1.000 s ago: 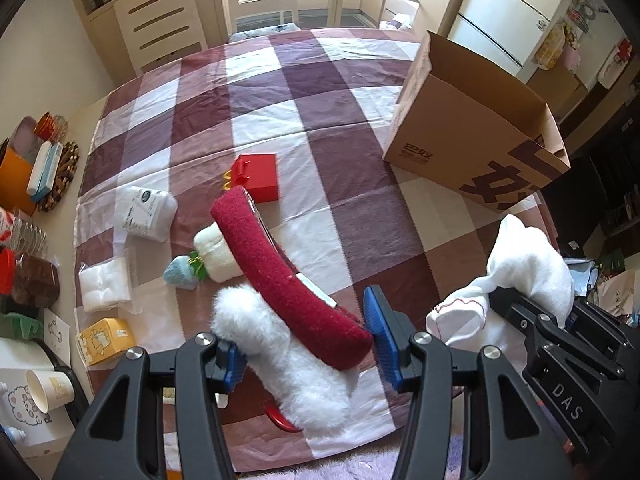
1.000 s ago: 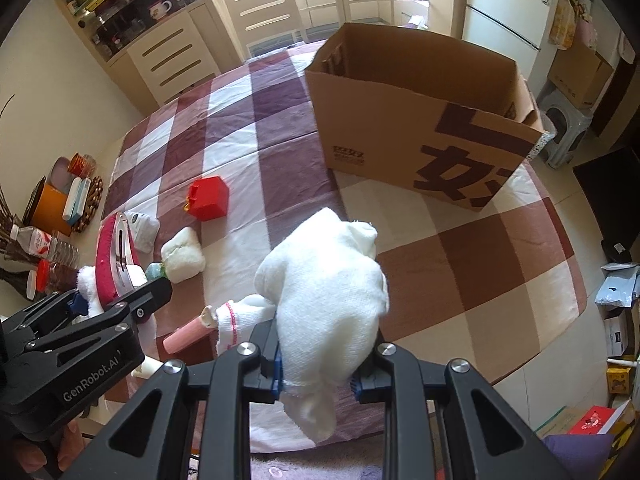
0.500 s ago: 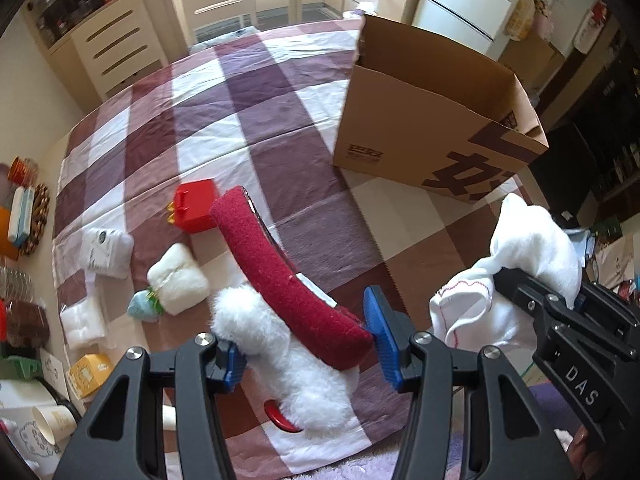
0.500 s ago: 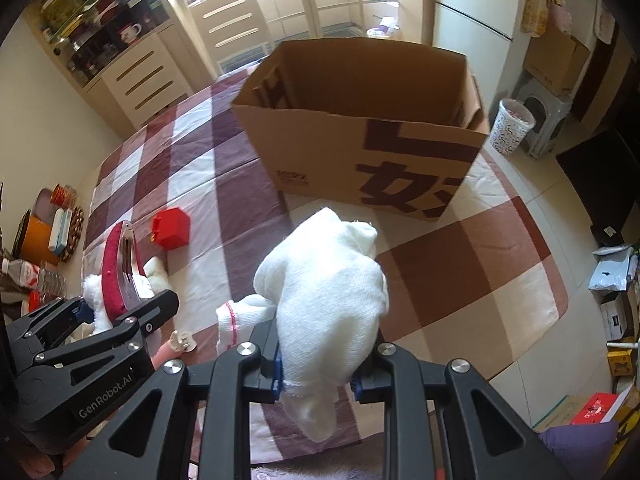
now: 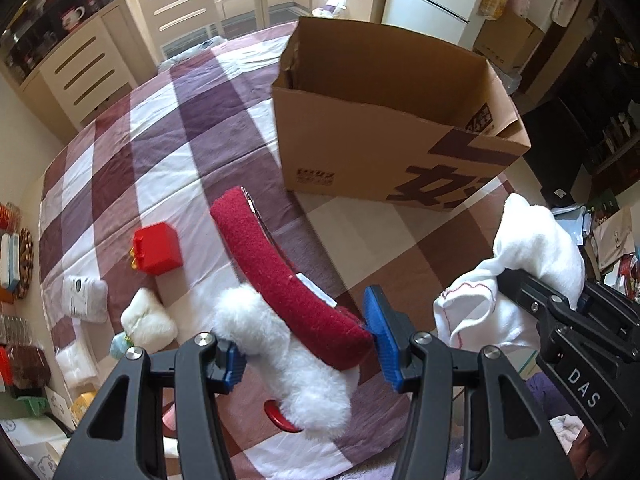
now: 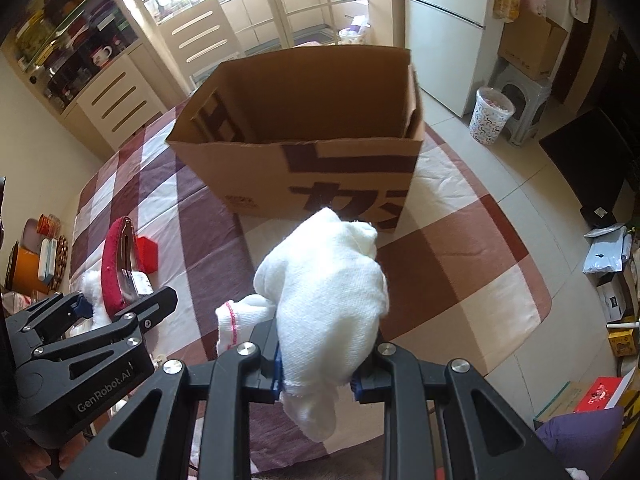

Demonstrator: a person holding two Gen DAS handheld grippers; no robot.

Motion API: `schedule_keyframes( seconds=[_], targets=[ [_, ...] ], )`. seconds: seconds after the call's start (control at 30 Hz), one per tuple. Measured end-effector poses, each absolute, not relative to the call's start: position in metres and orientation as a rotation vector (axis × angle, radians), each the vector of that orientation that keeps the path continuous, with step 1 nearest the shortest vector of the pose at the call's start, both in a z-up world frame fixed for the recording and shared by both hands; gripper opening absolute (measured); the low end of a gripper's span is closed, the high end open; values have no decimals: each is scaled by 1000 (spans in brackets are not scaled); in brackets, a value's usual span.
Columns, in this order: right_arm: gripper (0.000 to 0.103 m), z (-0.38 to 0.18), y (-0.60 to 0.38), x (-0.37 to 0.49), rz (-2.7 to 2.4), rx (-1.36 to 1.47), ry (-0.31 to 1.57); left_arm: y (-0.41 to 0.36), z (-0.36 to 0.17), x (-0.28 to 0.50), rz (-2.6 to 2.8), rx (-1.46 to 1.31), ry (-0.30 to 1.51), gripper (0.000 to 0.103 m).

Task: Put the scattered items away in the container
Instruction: 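Carry the stocking with the left gripper while the right gripper carries the cloth over the box opening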

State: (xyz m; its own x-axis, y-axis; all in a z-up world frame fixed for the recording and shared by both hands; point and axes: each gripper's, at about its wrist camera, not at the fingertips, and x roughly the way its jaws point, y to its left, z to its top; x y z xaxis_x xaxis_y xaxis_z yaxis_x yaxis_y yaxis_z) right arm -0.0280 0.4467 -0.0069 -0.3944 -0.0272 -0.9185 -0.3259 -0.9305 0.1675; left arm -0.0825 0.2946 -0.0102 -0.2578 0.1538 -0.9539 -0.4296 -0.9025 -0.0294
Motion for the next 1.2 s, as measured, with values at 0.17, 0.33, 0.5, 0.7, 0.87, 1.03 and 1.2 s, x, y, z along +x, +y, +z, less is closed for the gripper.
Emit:
schedule_keyframes(
  seconds=[0.17, 0.33, 0.5, 0.7, 0.87, 1.03, 1.2],
  targets=[
    [24, -5, 460, -33, 2434, -1601, 478, 310, -9, -89, 2200, -1622, 349, 54],
    [24, -3, 471, -38, 2438, -1591, 471, 324, -10, -95, 2190, -1620, 362, 54],
    [24, -1, 479, -44, 2441, -1585, 469, 332, -11, -100, 2182, -1622, 374, 54],
    [24, 7, 484, -53, 2469, -1566, 463, 340, -6, -109, 2178, -1612, 383, 54],
    [24, 18, 486, -61, 2493, -1543, 453, 346, 4, -118, 2169, -1588, 380, 54],
    [24, 33, 490, -69, 2516, -1515, 433, 352, 21, -130, 2170, -1544, 373, 54],
    [24, 42, 496, -80, 2529, -1497, 426, 360, 32, -144, 2155, -1521, 357, 54]
  ],
)
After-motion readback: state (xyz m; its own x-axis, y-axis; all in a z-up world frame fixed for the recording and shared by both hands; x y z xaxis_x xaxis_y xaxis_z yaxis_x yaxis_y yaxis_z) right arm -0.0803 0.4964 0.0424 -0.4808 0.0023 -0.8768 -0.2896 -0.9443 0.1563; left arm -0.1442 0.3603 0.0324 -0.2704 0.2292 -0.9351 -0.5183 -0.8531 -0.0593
